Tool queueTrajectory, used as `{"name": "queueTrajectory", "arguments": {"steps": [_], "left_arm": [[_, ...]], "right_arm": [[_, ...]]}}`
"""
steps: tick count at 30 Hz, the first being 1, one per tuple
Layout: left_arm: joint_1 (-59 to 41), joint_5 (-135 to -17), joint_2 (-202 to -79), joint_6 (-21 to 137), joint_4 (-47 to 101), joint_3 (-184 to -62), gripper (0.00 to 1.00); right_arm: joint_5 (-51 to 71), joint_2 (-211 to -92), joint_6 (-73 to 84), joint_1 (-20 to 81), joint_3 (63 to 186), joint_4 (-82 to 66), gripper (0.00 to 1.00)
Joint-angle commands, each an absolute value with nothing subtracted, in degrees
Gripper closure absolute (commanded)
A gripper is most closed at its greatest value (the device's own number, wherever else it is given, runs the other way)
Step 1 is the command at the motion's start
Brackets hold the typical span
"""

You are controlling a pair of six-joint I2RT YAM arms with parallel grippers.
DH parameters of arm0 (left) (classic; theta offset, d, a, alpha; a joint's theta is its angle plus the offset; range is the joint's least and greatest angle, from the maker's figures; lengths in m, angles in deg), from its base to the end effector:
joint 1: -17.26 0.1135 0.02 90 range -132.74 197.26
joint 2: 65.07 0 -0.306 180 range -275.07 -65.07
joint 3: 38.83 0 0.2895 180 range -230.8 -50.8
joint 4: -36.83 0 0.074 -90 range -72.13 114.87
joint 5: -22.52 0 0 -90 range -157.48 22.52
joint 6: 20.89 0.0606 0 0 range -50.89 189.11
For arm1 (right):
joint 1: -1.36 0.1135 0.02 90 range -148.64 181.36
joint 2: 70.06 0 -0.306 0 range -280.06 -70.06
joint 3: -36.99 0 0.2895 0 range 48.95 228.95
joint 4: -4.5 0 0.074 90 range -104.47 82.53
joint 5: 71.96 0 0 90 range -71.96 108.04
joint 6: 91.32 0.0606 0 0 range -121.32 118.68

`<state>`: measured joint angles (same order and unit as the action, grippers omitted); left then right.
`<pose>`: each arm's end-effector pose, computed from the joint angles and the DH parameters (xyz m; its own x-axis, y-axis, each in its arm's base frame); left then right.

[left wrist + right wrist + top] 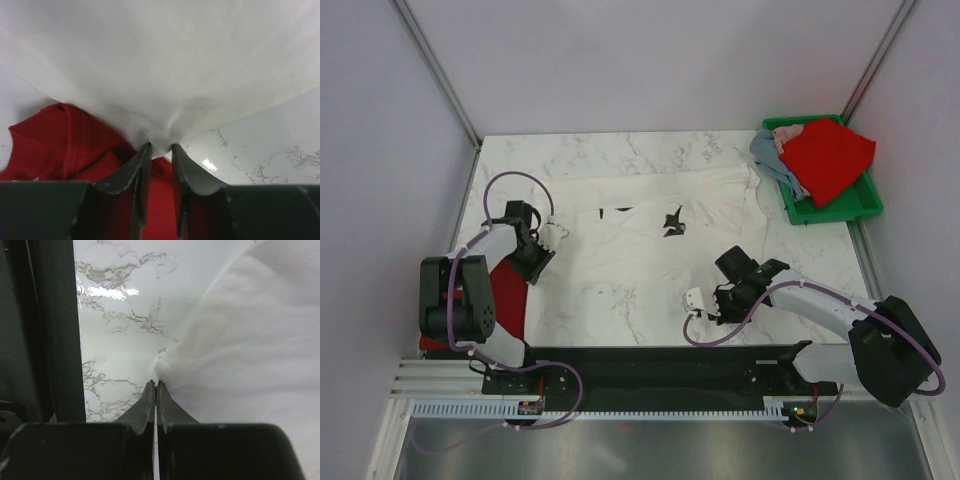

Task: Fold and stack the t-shirts
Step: Fold the tshirt

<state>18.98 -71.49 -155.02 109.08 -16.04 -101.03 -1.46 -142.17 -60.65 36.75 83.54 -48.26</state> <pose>0.2978 0.0047 0.1521 -0.7677 0.6180 -0.1692 0.6193 0.7834 0.0518 0.1625 0.1403 0.1514 0.1097 -0.9166 -0.3844 -0.9932 -0.1158 -0.0074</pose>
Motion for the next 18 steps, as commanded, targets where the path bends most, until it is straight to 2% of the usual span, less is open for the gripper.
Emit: {"name": "queueTrajectory", "arguments": {"steps": [1,3,4,14,18], "left_arm": [[18.2,-70.6,-157.1,111.0,-12.0,-99.9,0.71],[18.1,-70.4,-157.4,110.9,-11.8,-99.8,0.94],[18.1,-70.2,-157.4,110.7,-11.8,-99.9,0.98],[18.0,-69.9,-150.1,112.3,-15.5,-104.0,0.98],[15.6,-69.7,-148.8,113.1,-17.3,-105.8,0.98]], "right_arm": [[-1.4,-143.3,-59.9,36.8,83.2,-44.6,1.0],[-1.4,-143.3,-59.4,36.9,83.3,-44.5,1.0],[-1.1,-143.3,-59.2,36.9,83.5,-44.6,1.0],[1.7,-136.2,-46.3,33.2,90.1,-44.6,1.0],[0.5,-135.0,-40.4,26.7,95.7,-45.7,1.0]]}}
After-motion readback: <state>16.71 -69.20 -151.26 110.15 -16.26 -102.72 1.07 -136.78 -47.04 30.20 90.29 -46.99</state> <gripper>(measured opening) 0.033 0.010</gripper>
